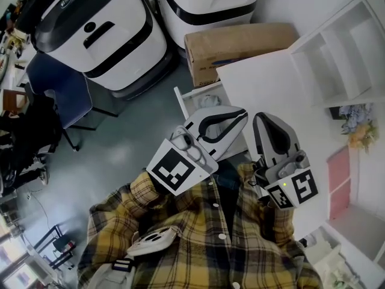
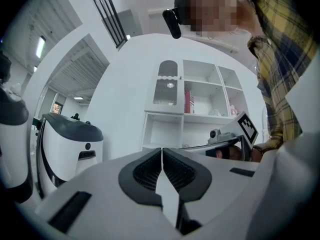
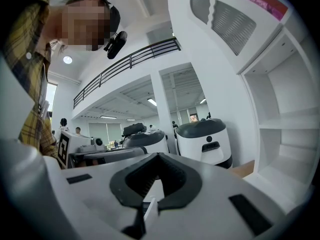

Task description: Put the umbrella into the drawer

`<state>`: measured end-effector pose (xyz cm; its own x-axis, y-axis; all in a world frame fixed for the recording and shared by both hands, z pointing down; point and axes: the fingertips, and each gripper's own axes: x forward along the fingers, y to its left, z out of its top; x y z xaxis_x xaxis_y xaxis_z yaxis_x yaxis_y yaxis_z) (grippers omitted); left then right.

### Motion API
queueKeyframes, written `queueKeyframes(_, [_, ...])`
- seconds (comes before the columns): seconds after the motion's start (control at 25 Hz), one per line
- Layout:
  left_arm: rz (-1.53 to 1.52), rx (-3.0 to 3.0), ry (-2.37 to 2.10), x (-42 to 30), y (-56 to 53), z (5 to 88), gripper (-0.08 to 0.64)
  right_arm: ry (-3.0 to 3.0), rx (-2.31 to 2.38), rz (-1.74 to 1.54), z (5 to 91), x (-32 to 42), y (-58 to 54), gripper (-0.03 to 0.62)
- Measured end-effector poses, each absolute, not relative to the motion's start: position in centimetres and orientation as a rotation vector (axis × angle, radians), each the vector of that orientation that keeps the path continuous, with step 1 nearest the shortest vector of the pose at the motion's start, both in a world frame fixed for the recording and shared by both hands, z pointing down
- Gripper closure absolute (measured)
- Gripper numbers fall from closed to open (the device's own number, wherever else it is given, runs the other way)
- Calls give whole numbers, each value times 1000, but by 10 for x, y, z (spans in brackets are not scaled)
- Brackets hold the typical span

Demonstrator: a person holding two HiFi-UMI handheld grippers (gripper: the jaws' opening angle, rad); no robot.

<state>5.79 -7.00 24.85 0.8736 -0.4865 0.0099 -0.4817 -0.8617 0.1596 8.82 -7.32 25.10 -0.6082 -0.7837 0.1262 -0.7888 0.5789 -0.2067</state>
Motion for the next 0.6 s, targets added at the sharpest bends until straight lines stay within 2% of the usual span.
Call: queueKeyframes(0.6, [-25, 2954, -649, 61, -62, 247, 537, -2782, 1350, 395, 257, 88, -65, 575])
